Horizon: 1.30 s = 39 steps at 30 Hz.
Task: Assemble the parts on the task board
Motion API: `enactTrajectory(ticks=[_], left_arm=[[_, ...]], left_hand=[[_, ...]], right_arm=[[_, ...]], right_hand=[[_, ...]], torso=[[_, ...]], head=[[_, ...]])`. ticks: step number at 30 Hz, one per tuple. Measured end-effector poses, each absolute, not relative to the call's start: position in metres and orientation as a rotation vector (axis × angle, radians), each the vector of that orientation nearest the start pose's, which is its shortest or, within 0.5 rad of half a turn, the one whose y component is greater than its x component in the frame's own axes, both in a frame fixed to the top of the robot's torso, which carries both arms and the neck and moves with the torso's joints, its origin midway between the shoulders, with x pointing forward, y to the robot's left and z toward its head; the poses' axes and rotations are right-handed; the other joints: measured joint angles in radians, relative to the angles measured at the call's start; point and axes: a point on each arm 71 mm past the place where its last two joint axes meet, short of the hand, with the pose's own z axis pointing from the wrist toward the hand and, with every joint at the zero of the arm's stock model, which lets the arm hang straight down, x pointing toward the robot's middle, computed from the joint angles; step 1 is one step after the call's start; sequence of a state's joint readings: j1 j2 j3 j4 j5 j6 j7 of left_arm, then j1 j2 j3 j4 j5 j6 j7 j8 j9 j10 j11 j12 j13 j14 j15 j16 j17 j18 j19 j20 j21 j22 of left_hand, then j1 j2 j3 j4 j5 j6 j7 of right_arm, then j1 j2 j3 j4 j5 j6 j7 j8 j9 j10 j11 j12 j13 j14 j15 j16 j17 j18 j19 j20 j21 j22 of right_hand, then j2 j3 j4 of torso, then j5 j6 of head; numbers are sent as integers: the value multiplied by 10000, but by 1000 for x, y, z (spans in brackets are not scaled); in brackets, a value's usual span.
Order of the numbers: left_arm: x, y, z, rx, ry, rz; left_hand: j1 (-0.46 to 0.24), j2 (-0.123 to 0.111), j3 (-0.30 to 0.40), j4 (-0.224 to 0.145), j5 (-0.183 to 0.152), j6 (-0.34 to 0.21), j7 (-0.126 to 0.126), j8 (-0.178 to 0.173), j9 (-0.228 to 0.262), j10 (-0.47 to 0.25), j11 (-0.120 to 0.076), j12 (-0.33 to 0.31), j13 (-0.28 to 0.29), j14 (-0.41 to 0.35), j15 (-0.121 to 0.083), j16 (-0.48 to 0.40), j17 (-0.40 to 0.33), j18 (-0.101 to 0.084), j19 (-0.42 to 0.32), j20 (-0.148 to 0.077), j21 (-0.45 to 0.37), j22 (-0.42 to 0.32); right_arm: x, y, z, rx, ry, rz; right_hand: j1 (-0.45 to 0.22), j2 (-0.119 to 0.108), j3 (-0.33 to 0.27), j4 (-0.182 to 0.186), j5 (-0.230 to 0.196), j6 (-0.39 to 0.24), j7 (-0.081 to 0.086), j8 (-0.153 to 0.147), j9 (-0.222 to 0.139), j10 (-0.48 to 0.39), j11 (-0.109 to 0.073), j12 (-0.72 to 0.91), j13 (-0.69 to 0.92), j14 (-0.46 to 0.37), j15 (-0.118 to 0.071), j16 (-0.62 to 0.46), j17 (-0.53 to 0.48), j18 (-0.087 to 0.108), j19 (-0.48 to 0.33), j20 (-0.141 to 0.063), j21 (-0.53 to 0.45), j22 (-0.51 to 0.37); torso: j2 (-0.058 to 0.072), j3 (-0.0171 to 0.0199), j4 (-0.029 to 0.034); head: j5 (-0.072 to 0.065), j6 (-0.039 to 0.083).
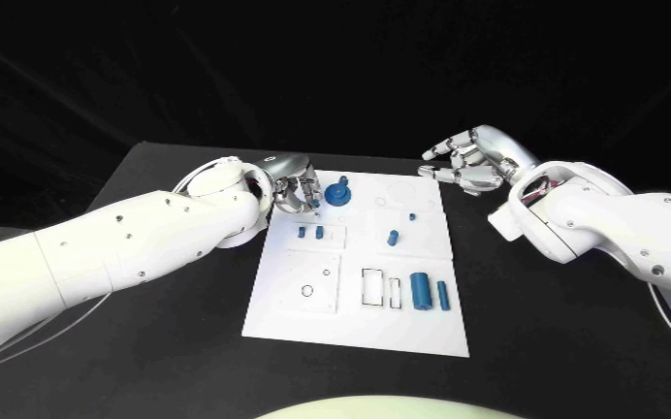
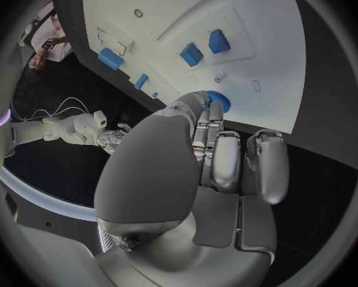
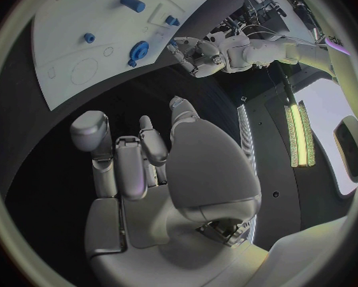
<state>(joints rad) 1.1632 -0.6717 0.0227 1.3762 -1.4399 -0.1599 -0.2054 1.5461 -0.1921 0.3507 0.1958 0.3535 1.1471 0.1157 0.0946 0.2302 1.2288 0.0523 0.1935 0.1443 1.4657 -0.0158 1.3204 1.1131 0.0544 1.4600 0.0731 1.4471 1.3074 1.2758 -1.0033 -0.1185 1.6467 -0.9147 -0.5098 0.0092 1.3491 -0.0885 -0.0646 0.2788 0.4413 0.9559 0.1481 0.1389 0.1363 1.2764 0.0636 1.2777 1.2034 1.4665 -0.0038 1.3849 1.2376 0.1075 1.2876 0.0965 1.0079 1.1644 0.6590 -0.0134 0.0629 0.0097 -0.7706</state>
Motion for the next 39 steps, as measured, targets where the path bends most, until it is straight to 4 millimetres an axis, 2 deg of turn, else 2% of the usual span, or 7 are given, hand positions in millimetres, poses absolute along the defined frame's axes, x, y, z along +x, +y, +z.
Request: enactTrajectory(ticks=[10,20,39], left_arm=[[515,160,-211,898,18458,-5835],[517,156,-220,840,18642,-5783],[520,154,-226,947,18851,-5588]], left_hand=[[4,-4,-1,-1,0,0,0,-1,-5,0,0,0,1,0,0,0,-8,1,0,0,0,0],[4,-4,25,-26,0,-1,0,-7,-14,35,-35,0,1,0,0,0,-23,0,0,0,-1,0],[5,-4,24,-27,0,-3,-1,-27,-9,35,-35,-39,1,-1,1,0,-88,0,0,0,-1,0]], right_arm=[[466,-251,-163,3761,15883,8649],[466,-250,-163,3761,15896,8663],[465,-249,-163,3750,15903,8694]], right_hand=[[0,0,0,0,0,0,0,0,9,0,0,0,-1,0,0,0,-20,0,0,0,-50,-12],[0,0,0,0,0,0,0,0,8,0,0,0,-2,0,0,0,-20,0,0,0,-49,-12],[0,0,0,0,0,0,0,0,6,0,0,0,-4,0,0,0,-19,0,0,0,-49,-11]], torso=[[12,-11,-4],[13,4,-17],[0,3,-12]], head=[[35,-25],[14,-67],[6,-86]])
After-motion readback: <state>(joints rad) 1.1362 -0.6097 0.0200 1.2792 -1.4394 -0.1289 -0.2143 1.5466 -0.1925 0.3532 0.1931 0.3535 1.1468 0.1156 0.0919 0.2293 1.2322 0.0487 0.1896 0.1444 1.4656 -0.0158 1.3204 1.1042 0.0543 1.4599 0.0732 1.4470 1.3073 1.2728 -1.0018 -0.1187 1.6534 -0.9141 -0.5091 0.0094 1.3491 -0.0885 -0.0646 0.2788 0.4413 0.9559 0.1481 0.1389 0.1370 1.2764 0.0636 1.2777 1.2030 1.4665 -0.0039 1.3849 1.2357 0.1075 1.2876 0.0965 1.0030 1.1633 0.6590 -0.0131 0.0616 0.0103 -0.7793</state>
